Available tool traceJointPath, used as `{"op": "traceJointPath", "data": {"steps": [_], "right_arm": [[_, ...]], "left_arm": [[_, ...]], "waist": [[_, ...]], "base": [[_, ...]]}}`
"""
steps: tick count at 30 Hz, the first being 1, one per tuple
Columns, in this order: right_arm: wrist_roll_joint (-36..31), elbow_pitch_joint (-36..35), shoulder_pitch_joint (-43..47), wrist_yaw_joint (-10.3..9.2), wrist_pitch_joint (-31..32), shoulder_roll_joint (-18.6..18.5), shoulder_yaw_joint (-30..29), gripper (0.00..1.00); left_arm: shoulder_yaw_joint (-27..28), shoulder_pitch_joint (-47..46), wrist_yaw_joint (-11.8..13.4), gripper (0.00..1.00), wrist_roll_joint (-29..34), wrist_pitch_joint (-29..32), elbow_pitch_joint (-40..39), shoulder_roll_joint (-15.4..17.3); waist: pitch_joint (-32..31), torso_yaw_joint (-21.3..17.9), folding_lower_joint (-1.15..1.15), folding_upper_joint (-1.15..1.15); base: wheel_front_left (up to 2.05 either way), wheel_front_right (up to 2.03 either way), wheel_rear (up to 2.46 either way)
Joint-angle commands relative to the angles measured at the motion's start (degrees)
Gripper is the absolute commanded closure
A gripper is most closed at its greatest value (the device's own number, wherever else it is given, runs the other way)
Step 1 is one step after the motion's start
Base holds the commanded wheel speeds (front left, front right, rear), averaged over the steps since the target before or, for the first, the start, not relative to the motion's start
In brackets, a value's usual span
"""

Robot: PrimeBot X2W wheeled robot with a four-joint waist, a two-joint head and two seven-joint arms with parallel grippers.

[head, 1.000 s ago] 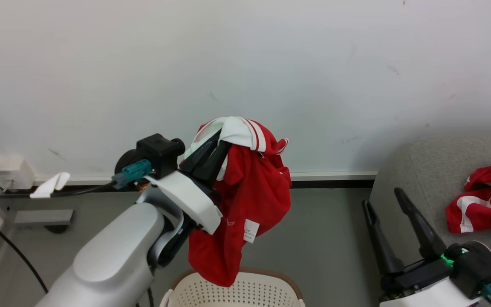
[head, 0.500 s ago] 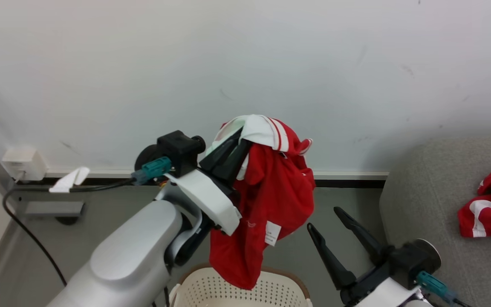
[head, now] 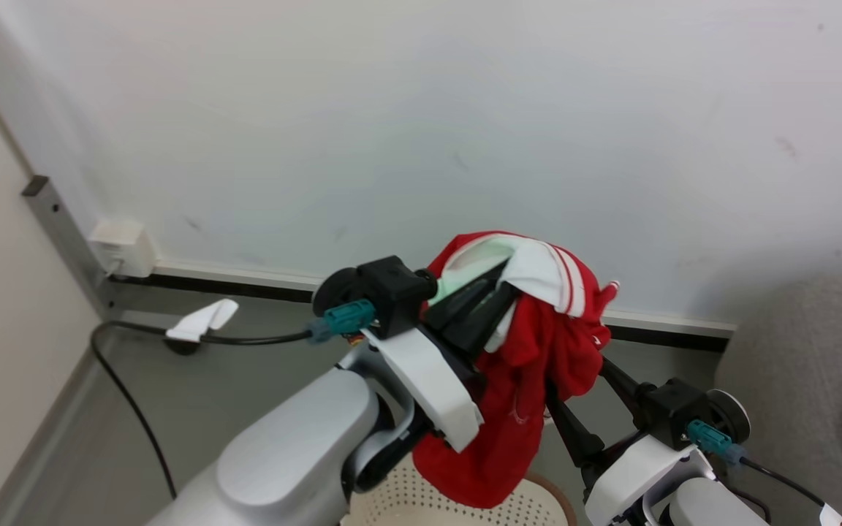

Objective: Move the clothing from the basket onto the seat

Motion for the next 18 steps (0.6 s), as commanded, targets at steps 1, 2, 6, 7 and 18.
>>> {"op": "traceJointPath", "data": {"steps": [1,2,6,7,18], "right_arm": [[0.07,1.02,-0.71,-0.13,0.03,0.47,-0.34,0.00],[0.07,1.59,-0.87,-0.13,0.03,0.53,-0.59,0.00],[0.53,3.19,-1.56,-0.13,0.03,0.64,-0.97,0.00],[0.59,3.48,-1.85,-0.13,0.02,0.73,-0.99,0.00],[0.96,3.69,-3.03,-0.13,0.01,1.18,-1.31,1.00]], "left_arm": [[-0.48,0.60,-0.39,1.00,0.19,0.33,-0.65,-0.46],[-0.87,0.82,-0.69,1.00,-0.09,0.55,-0.86,-0.77],[-2.59,1.27,-1.64,1.00,-0.77,1.73,-1.84,-1.82],[-2.97,1.46,-1.87,1.00,-0.91,1.88,-2.06,-2.14],[-5.08,2.23,-2.27,1.00,-1.63,3.56,-2.75,-2.43]], "waist": [[-0.47,2.21,0.00,0.00],[-0.54,2.99,0.00,0.00],[-0.74,6.05,0.00,0.00],[-0.79,6.72,0.00,0.00],[-1.01,10.50,0.00,0.00]], "base": [[0.00,0.00,0.00],[0.00,0.00,0.00],[0.00,0.00,0.00],[0.00,0.00,0.00],[0.00,0.00,0.00]]}}
